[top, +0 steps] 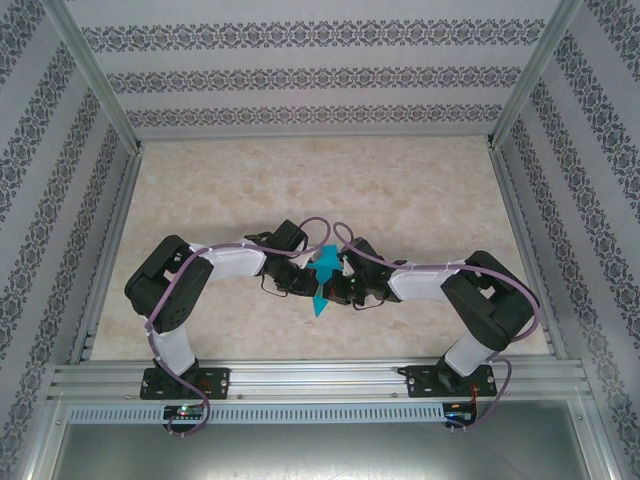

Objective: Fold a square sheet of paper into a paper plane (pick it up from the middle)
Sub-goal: Third fold the triangle at the center of the table.

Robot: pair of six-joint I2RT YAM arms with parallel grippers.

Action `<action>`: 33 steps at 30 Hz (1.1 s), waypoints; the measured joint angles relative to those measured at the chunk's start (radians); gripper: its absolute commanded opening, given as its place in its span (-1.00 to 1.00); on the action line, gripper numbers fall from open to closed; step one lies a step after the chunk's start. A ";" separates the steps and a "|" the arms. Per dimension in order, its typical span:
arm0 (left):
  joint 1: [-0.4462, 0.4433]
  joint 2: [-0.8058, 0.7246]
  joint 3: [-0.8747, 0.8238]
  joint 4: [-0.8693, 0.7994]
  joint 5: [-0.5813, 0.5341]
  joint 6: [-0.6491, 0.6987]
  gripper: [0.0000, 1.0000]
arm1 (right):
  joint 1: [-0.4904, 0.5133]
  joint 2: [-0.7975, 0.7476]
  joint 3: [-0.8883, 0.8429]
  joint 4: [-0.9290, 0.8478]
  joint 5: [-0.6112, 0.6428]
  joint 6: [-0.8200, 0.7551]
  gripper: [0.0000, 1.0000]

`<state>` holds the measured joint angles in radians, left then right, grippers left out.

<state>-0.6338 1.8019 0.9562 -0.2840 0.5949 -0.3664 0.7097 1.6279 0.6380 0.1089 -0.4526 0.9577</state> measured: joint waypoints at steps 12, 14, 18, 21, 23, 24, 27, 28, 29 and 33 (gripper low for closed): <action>-0.001 0.003 0.006 -0.009 -0.001 0.000 -0.80 | -0.006 -0.010 -0.021 0.032 -0.002 0.000 -0.96; -0.001 0.004 0.008 -0.010 -0.001 0.000 -0.80 | -0.024 -0.043 -0.032 0.035 -0.003 0.001 -0.96; -0.001 0.005 0.011 -0.016 -0.001 0.000 -0.80 | -0.085 -0.100 -0.035 0.063 -0.009 -0.012 -0.95; -0.001 0.007 0.013 -0.016 -0.001 0.001 -0.80 | -0.114 -0.095 -0.034 0.075 -0.016 -0.021 -0.95; -0.001 0.007 0.013 -0.016 -0.001 0.001 -0.80 | -0.119 -0.075 -0.034 0.088 -0.024 -0.021 -0.95; -0.001 0.007 0.013 -0.016 -0.001 0.001 -0.80 | -0.119 -0.060 -0.034 0.095 -0.029 -0.021 -0.95; -0.001 0.007 0.013 -0.016 -0.001 0.001 -0.80 | -0.119 -0.010 -0.034 0.105 -0.035 -0.022 -0.97; -0.001 0.007 0.013 -0.016 -0.001 0.001 -0.80 | -0.119 0.003 -0.034 0.105 -0.034 -0.022 -0.97; -0.001 0.007 0.013 -0.016 0.000 0.001 -0.80 | -0.119 0.018 -0.034 0.104 -0.033 -0.022 -0.98; -0.001 0.007 0.013 -0.017 0.000 0.001 -0.81 | -0.119 0.025 -0.037 0.116 -0.032 -0.029 -0.97</action>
<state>-0.6350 1.8091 0.9695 -0.3008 0.5945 -0.3656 0.5911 1.6531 0.6010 0.2245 -0.4850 0.9283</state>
